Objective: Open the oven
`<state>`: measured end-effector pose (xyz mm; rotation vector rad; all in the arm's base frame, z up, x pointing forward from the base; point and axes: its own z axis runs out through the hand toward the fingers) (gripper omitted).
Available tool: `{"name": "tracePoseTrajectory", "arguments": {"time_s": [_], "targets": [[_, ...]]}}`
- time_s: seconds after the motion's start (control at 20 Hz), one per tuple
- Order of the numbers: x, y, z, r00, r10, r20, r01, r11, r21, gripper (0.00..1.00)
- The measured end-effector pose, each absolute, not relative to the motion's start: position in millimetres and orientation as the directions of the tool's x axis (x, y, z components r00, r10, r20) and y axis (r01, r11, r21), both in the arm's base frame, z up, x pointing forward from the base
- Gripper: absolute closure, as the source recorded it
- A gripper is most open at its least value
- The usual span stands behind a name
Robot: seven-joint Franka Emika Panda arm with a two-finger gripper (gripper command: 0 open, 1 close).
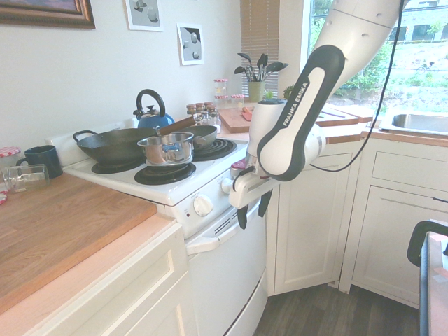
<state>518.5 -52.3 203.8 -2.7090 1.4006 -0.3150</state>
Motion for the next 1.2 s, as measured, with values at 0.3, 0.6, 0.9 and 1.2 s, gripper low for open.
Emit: {"name": "tracePoseTrajectory", "arguments": {"time_s": [0.3, 0.6, 0.9, 1.2], "targets": [[566, -60, 196, 0.569, -0.806, 0.166, -0.782, -0.592, -0.193, 0.00], [567, -56, 171, 0.595, -0.786, 0.168, -0.762, -0.618, -0.192, 0.00], [520, -73, 148, 0.614, -0.766, 0.189, -0.742, -0.642, -0.190, 0.00], [409, -125, 97, 0.597, -0.797, 0.094, -0.792, -0.604, -0.090, 0.00]]}}
